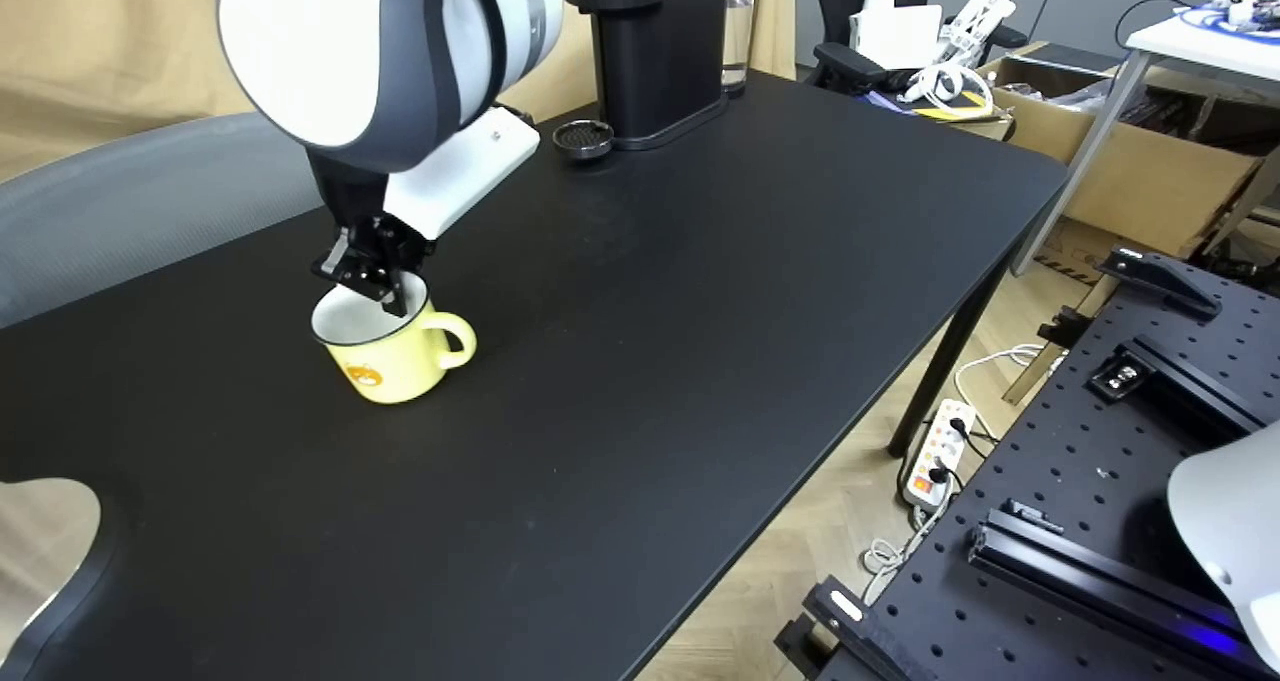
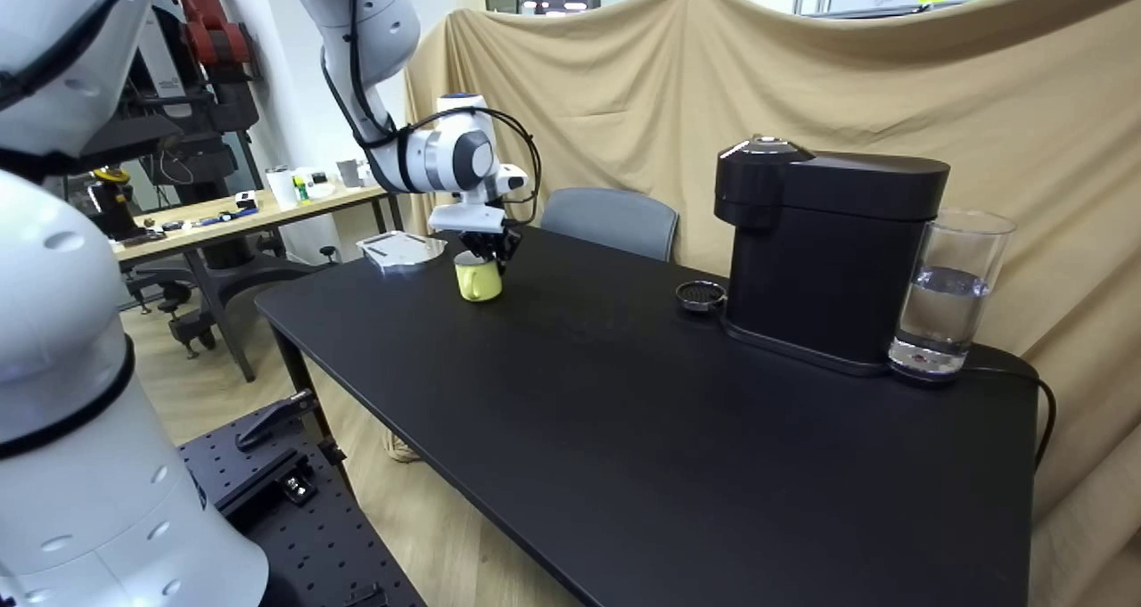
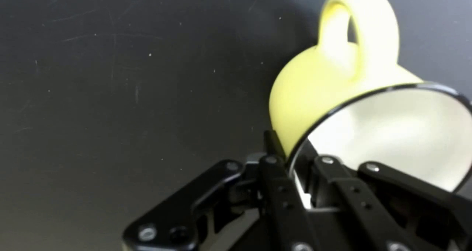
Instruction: Move the yellow mug to the right side of the table
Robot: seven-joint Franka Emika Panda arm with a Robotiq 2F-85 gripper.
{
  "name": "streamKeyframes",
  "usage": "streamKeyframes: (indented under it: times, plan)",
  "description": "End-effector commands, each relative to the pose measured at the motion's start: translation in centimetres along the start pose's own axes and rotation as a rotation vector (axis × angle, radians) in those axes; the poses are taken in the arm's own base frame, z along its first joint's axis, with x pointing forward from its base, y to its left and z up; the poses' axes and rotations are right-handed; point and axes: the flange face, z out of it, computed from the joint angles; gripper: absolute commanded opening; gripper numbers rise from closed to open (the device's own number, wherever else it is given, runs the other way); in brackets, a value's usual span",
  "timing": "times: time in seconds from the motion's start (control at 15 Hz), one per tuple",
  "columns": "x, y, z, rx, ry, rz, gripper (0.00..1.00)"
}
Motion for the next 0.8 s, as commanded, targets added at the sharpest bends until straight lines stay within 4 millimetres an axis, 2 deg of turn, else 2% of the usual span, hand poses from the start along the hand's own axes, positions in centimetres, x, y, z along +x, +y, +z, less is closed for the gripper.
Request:
streamKeyframes:
  times: [0.0,0.33,0.47,0.73]
  plan:
    - [0.5,0.3,-1.8,0.009,-0.032,0.012,0.0]
    - [0.0,0.8,-3.6,0.003,-0.051,0.031,0.02]
    - [-0.7,1.3,-5.3,-0.015,-0.045,0.045,0.02]
    - [-3.6,4.2,-8.0,-0.056,0.002,0.114,0.02]
